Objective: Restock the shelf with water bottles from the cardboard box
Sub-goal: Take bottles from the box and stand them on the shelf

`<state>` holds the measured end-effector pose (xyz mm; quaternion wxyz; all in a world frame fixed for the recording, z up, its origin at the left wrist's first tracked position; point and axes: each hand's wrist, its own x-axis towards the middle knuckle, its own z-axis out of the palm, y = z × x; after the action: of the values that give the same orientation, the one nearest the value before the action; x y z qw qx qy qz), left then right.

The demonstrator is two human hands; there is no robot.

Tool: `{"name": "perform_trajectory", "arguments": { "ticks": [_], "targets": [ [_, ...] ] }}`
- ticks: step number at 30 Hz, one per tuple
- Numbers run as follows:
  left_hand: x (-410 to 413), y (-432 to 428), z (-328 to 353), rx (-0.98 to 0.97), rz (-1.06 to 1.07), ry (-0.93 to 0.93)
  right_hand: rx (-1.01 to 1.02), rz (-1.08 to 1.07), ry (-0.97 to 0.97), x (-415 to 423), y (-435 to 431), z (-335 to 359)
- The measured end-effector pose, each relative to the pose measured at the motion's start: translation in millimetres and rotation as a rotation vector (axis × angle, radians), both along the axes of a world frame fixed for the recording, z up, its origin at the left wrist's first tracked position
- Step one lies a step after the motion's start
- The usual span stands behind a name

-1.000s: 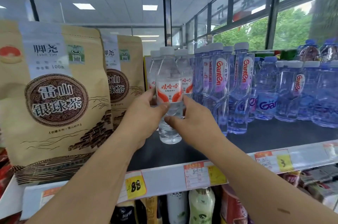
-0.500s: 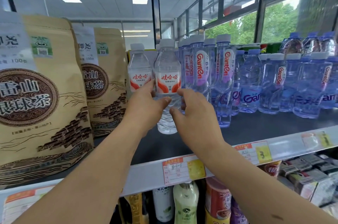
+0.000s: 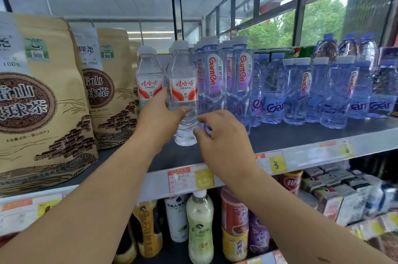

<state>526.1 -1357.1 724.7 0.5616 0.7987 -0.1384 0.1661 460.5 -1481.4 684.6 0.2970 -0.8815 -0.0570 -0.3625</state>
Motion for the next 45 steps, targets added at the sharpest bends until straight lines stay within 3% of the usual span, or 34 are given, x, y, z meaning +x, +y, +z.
{"name": "perform_trajectory", "arguments": {
  "ticks": [7, 11, 16, 21, 33, 38, 45],
  "targets": [
    [-94, -30, -19, 0.081, 0.108, 0.018, 0.022, 0.071, -0.011, -81, -43, -22],
    [-165, -66, -53, -0.001, 0.065, 0.097, 0.01, 0.123, 0.059, -132, -76, -59],
    [-224, -112, -132, 0.001, 0.052, 0.259, -0.031, 0.135, 0.177, -186, -118, -125],
    [-256, -141, -242, -0.022, 0.019, 0.482, 0.034, 0.114, 0.434, -226, -148, -216],
    [-346, -157, -599, 0.06, -0.053, 0.987, -0.006, -0.094, 1.13, -323, -199, -580],
    [-384, -165, -740, 0.084, -0.056, 1.164, -0.111, -0.048, 1.374, -355, -216, -746],
    [-403, -184, -896, 0.048, 0.028, 1.241, -0.412, 0.138, 1.583, -345, -231, -925]
  ]
}}
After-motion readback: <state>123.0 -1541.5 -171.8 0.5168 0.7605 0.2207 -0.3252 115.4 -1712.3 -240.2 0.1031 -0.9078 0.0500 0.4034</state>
